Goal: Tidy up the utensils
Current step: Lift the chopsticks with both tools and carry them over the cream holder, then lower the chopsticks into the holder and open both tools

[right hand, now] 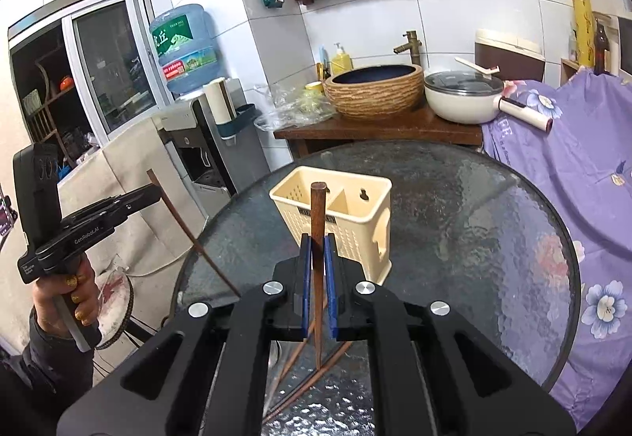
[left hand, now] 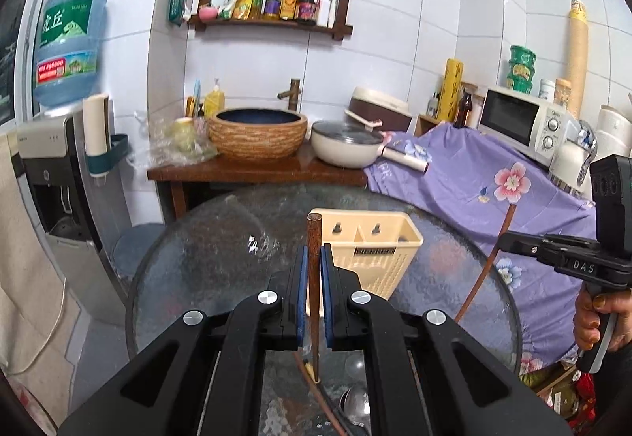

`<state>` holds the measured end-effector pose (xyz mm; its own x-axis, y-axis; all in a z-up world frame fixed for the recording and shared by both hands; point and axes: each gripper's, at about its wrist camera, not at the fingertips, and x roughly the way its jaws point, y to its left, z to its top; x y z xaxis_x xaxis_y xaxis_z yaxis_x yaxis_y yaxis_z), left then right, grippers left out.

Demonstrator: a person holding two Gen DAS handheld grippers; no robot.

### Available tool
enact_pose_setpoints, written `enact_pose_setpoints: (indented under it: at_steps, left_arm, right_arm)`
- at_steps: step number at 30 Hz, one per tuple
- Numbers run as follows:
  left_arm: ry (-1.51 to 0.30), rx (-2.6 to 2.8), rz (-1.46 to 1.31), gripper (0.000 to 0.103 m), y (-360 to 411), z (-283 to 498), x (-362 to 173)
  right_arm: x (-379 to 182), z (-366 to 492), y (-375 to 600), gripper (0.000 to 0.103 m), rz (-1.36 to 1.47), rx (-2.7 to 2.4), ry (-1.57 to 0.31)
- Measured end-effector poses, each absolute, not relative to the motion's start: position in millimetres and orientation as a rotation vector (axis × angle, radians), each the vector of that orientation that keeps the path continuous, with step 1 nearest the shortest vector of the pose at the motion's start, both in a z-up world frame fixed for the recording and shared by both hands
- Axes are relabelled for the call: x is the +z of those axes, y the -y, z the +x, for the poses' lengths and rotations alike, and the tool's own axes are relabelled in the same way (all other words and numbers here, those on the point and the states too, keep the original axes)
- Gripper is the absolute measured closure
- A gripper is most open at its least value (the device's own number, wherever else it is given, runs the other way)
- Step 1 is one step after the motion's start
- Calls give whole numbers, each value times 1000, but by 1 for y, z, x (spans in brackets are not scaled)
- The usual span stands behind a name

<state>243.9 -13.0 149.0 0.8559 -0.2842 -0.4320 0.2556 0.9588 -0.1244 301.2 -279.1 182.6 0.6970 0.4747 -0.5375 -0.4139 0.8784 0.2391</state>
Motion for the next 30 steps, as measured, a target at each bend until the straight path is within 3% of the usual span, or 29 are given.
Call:
enact_pose_setpoints:
  at_steps: [18, 23, 30]
  left_arm:
    - [-215, -283, -175, 97, 29, 287, 274]
    - [-192, -250, -205, 97, 38, 314, 264]
    - [-215, -217, -217, 101, 50, 339, 214]
  right_arm:
    - [314, 351, 264, 96, 148, 400, -393]
    - [302, 375, 262, 96, 159, 331, -366]
    - [242, 404, 262, 96, 179, 271, -454]
